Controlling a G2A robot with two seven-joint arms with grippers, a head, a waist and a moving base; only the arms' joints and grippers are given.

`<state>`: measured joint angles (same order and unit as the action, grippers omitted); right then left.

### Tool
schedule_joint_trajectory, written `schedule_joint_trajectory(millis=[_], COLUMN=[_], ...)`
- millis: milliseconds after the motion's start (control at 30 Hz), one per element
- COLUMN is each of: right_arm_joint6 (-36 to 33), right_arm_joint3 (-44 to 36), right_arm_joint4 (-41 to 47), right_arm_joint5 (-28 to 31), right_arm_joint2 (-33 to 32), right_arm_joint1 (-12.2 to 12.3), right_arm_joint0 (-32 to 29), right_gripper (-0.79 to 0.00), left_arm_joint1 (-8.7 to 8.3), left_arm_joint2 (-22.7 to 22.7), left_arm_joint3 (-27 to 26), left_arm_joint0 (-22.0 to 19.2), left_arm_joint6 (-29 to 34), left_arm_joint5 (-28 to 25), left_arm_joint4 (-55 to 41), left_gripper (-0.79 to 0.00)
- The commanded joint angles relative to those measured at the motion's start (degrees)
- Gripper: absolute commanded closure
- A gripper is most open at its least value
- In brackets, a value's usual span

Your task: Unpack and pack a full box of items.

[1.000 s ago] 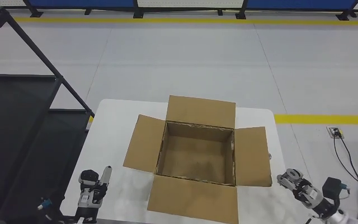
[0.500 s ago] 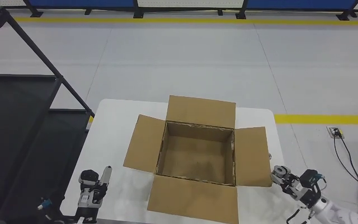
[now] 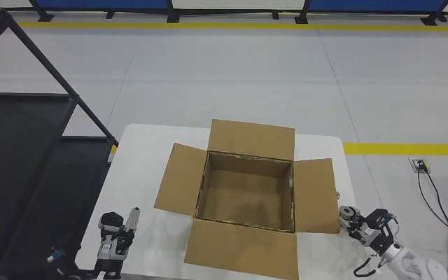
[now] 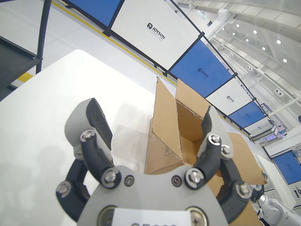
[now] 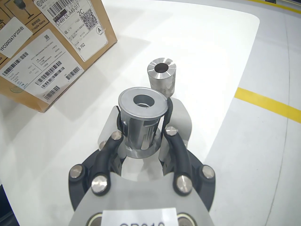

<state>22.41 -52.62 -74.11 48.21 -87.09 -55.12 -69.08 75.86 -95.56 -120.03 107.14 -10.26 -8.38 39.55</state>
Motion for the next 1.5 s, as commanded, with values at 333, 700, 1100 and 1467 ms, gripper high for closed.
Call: schedule_joint_trajectory(millis=[333,700,1100,1467], right_arm_joint6=[1.6,10.1,14.1,0.4], right_arm_joint3=[2.1,-0.6,-24.6,-35.9], right_arm_joint4=[-1.2,-2.0,-9.1,-2.0], right_arm_joint5=[1.1,5.4,-3.5,-6.4], right_arm_joint2=[0.9,-0.8,-3.5,-0.2], right_arm_joint1=[0.1,1.0,1.9,1.0], right_arm_joint0=[1.2,-2.2,-16.5,-17.6], right_gripper=[-0.773,-0.68,-0.785,0.0], left_arm_joint1=[0.0,0.0,0.0,0.0], left_arm_joint2=[0.0,0.0,0.0,0.0], left_arm_joint3=[0.0,0.0,0.0,0.0], left_arm_joint0=[0.0,0.0,0.0,0.0], left_arm_joint6=[0.0,0.0,0.0,0.0], left_arm_joint5=[0.0,0.0,0.0,0.0], left_arm_joint4=[0.0,0.0,0.0,0.0], left_gripper=[-0.785,-0.785,-0.785,-0.785])
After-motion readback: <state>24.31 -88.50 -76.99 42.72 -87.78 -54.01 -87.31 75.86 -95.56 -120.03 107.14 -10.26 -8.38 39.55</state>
